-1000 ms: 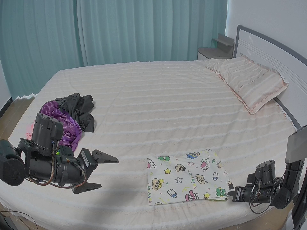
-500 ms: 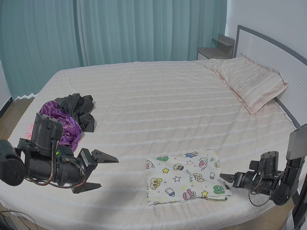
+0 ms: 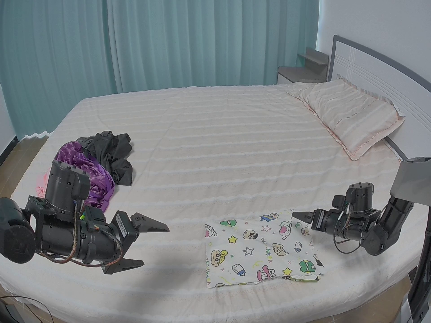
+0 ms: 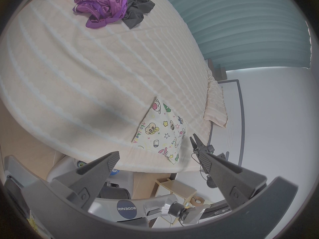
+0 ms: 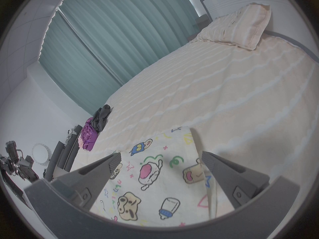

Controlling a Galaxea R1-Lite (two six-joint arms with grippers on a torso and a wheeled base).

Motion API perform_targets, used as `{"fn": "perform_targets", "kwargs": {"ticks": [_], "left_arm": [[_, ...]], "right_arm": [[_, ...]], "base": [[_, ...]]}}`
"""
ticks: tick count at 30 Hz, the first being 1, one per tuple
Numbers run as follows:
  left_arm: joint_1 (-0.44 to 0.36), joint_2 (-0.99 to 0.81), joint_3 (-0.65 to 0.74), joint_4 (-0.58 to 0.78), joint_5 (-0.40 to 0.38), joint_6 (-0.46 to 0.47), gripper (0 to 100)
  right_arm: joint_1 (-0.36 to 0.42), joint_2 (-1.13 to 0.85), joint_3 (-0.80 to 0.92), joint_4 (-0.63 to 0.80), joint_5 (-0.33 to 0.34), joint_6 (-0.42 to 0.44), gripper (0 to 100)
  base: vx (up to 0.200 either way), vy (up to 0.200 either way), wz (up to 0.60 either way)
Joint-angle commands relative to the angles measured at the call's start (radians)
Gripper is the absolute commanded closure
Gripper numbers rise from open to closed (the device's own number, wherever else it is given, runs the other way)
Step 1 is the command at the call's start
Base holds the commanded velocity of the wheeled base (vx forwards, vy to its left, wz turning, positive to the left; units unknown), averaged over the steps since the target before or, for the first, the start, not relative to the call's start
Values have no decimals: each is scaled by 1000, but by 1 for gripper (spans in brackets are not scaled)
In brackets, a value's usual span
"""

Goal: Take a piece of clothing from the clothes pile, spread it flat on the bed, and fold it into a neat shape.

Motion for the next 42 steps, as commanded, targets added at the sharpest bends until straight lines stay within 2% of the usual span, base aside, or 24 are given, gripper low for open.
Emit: {"fn": "perform_targets", "kwargs": {"ticks": [1, 23, 24, 42], "left_arm": [[-16, 3, 9, -2, -1, 0, 0], [-20, 6, 9, -2, -1, 0, 0], [-20, 6, 9, -2, -1, 0, 0], [-19, -2, 9, -2, 2, 0, 0]], "right_arm": [[-25, 99, -121, 46, 38, -1, 0], [-22, 169, -203, 89, 127, 10, 0], [-22, 169, -205, 89, 127, 10, 100], [-114, 159, -190, 77, 75, 12, 100]], "base": [[0, 0, 0], [0, 0, 0], [0, 0, 0], [0, 0, 0]]}}
